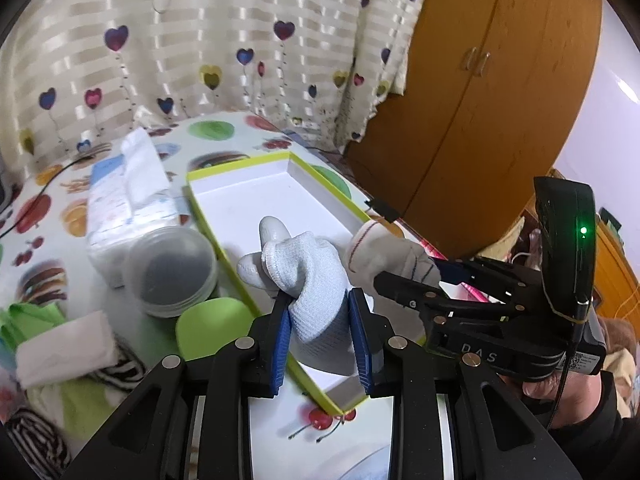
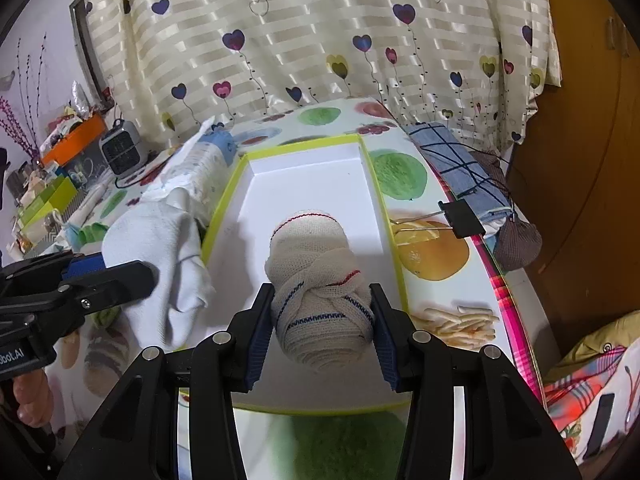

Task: Organize soft objects
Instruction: 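Lower both socks into the box and open both grippers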

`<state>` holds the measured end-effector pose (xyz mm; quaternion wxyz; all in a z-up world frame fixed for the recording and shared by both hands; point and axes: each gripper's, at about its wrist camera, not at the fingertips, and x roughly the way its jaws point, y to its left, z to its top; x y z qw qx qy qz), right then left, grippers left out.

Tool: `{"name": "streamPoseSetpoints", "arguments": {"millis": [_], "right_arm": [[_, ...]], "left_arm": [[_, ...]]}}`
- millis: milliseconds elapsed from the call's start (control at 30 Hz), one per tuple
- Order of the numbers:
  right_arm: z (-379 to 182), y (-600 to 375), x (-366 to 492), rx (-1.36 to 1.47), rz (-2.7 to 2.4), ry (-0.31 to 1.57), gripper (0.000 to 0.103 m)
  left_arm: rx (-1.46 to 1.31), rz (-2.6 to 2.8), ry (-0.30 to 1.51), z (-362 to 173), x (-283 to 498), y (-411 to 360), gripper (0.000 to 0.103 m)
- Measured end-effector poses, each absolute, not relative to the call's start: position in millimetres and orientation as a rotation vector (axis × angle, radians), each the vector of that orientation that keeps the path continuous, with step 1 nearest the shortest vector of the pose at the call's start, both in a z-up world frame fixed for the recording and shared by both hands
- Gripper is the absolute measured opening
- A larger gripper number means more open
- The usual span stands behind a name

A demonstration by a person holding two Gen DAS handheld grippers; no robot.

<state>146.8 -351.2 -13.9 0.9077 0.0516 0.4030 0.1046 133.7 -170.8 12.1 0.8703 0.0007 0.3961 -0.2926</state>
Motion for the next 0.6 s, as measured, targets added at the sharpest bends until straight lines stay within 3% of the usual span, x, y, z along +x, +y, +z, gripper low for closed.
{"name": "streamPoseSetpoints", "arguments": {"millis": [267,600], "right_arm": [[-16,-351,148,0.052,0.200,0.811,0.053],[-1,-354,141,0.055,0.178,0.767,0.053]], "left_arm": [[0.014,-0.630,0.866,-3,153,-182,0.029],[-0.014,-0.590,0.822,10,147,-169,0.031]]}}
